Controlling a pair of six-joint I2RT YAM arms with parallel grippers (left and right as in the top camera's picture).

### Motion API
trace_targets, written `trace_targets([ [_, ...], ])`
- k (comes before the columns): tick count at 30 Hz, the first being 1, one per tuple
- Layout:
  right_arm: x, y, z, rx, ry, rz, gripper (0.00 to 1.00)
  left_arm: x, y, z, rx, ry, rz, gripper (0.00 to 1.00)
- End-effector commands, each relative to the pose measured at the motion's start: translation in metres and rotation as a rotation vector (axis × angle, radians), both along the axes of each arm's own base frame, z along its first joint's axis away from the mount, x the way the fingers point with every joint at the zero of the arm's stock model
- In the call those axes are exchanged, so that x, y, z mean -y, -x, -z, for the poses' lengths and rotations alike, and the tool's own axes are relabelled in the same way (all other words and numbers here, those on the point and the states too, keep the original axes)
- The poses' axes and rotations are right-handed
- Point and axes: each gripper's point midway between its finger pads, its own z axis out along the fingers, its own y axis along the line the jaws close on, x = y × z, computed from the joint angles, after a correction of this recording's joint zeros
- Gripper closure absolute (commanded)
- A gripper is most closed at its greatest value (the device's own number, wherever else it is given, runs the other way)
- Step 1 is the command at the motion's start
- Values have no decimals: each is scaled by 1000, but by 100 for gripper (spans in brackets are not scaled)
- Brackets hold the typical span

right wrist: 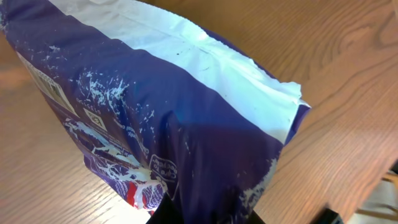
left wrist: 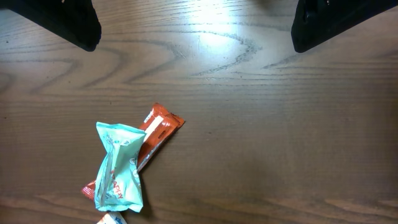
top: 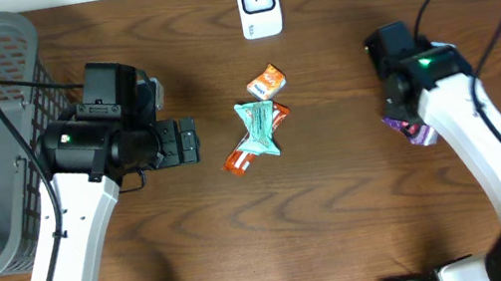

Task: Scan the item barcode

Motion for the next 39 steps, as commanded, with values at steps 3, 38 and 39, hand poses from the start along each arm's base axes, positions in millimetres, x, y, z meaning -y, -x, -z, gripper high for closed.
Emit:
trace_targets([
  [3,-16,-1,43,-128,40,-30,99,-3,-1,2,-3,-9,-9,2],
  [38,-100,-73,21,-43,-764,-785,11,-3,-1,2,-3,-9,-9,2],
  [39,-101,-70,29,-42,-784,-792,9,-3,-1,2,-4,-9,-9,2],
])
